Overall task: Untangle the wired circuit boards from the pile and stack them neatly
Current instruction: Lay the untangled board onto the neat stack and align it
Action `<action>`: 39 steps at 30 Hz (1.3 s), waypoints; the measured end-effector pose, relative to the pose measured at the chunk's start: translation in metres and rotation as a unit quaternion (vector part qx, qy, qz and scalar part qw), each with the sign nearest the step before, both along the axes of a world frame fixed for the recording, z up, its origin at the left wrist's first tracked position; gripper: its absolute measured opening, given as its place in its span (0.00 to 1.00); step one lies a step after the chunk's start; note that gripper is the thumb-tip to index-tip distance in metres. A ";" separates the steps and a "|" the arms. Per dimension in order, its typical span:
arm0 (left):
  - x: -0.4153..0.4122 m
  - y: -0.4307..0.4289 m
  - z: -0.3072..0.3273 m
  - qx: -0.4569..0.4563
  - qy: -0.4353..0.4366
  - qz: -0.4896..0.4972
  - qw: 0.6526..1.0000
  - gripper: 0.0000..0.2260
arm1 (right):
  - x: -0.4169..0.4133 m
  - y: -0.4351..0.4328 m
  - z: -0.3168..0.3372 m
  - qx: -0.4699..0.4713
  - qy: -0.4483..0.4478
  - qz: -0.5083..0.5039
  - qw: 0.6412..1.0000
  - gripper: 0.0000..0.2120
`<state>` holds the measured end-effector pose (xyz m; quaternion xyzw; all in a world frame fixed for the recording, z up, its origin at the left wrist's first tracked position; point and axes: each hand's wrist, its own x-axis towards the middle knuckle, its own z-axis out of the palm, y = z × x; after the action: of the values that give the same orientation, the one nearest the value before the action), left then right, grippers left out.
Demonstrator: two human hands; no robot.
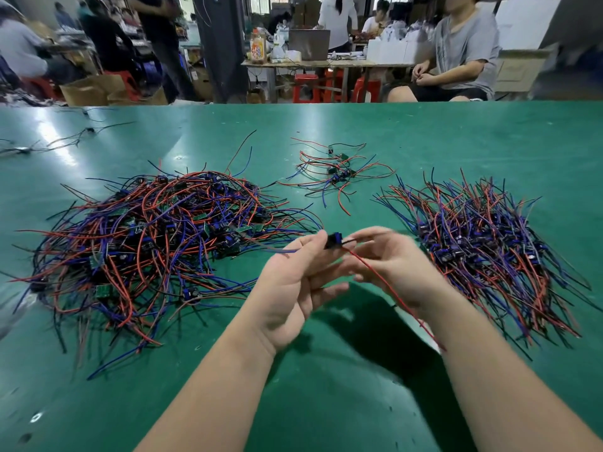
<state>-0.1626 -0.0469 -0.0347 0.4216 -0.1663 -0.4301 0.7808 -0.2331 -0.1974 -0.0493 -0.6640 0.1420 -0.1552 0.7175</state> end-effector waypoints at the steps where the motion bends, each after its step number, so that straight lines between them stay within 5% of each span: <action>1: -0.001 0.000 0.000 -0.010 0.012 0.012 1.000 0.14 | 0.003 0.008 -0.002 0.012 -0.019 0.032 0.999 0.14; 8: -0.005 -0.005 -0.008 0.042 -0.041 0.115 0.992 0.12 | 0.005 0.019 0.001 0.212 -0.128 0.028 0.969 0.19; 10: -0.007 -0.005 -0.011 0.037 -0.074 0.129 0.988 0.11 | 0.007 0.022 0.004 0.255 -0.133 -0.015 0.958 0.13; 13: -0.011 -0.002 -0.007 0.027 -0.165 0.072 0.983 0.05 | 0.007 0.023 0.011 0.308 -0.144 -0.054 0.939 0.01; 15: -0.011 -0.002 -0.009 0.018 -0.212 0.035 0.976 0.14 | 0.004 0.018 0.014 0.324 -0.151 -0.055 0.932 0.04; 18: -0.006 -0.002 -0.012 0.046 -0.218 0.040 0.974 0.20 | -0.001 0.013 0.016 0.287 -0.123 -0.040 0.949 0.06; 21: -0.002 -0.004 -0.009 0.068 -0.122 0.054 0.989 0.06 | -0.002 0.012 0.015 0.216 -0.094 -0.031 0.971 0.06; 23: -0.001 -0.004 -0.008 0.073 -0.095 0.053 0.991 0.12 | 0.000 0.012 0.012 0.156 -0.081 -0.042 0.983 0.04; 30: -0.004 -0.004 -0.014 0.095 -0.125 0.075 0.985 0.16 | 0.001 0.009 0.005 0.134 -0.050 -0.022 0.989 0.07; 39: -0.002 -0.006 -0.020 0.175 -0.105 0.059 0.977 0.03 | -0.004 0.006 0.003 0.000 0.023 0.015 1.000 0.07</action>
<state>-0.1647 -0.0528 -0.0551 0.6035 -0.1444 -0.3587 0.6974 -0.2367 -0.1909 -0.0462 -0.6698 0.1482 -0.1292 0.7161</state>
